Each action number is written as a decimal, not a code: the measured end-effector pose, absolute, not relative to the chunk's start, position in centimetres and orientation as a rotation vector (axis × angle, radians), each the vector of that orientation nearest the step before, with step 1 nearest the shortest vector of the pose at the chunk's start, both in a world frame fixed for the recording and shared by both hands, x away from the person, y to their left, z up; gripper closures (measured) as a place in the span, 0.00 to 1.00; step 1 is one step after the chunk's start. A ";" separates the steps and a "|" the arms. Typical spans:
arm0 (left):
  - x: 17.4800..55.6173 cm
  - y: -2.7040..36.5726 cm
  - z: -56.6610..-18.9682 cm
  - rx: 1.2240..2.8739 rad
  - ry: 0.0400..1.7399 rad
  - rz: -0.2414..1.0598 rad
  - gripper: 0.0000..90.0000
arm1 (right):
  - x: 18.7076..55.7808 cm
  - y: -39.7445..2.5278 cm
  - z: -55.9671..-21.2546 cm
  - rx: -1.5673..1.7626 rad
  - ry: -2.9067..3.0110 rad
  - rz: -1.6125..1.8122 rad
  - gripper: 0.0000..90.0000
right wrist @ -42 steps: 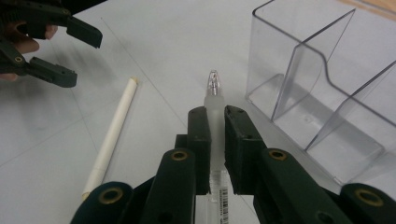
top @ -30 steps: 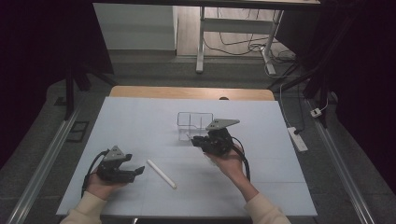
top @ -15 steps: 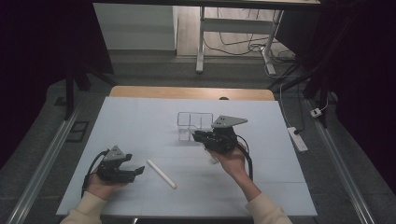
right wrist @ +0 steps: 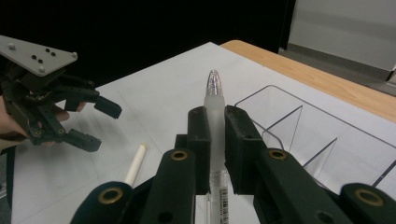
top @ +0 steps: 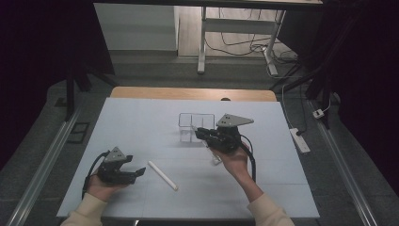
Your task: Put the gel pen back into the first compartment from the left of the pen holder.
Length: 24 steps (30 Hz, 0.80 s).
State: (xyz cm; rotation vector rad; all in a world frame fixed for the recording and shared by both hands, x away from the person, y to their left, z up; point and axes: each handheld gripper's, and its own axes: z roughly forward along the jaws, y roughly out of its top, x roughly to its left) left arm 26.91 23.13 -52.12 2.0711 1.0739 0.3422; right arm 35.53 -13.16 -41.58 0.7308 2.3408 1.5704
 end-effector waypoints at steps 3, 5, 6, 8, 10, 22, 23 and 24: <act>26.9 23.2 -52.0 2.068 1.072 0.345 0.27 | 35.8 -13.2 -41.5 0.747 2.326 1.593 0.90; 26.9 23.2 -52.0 2.066 1.073 0.345 0.27 | 36.0 -13.2 -41.3 0.751 2.312 1.610 0.90; 26.9 23.2 -52.0 2.068 1.071 0.346 0.27 | 36.1 -13.1 -41.1 0.749 2.309 1.611 0.90; 26.9 23.2 -52.0 2.071 1.069 0.345 0.27 | 36.3 -12.9 -40.8 0.749 2.291 1.622 0.90; 26.8 23.2 -52.0 2.070 1.067 0.344 0.27 | 36.4 -12.8 -40.6 0.749 2.275 1.631 0.90; 26.9 23.1 -52.1 2.073 1.069 0.341 0.27 | 37.4 -12.8 -39.3 0.766 2.224 1.674 0.90; 26.9 23.1 -52.1 2.072 1.069 0.341 0.27 | 37.5 -12.8 -39.2 0.768 2.220 1.672 0.90; 26.9 23.1 -52.1 2.073 1.069 0.341 0.27 | 37.5 -12.8 -39.1 0.777 2.213 1.670 0.90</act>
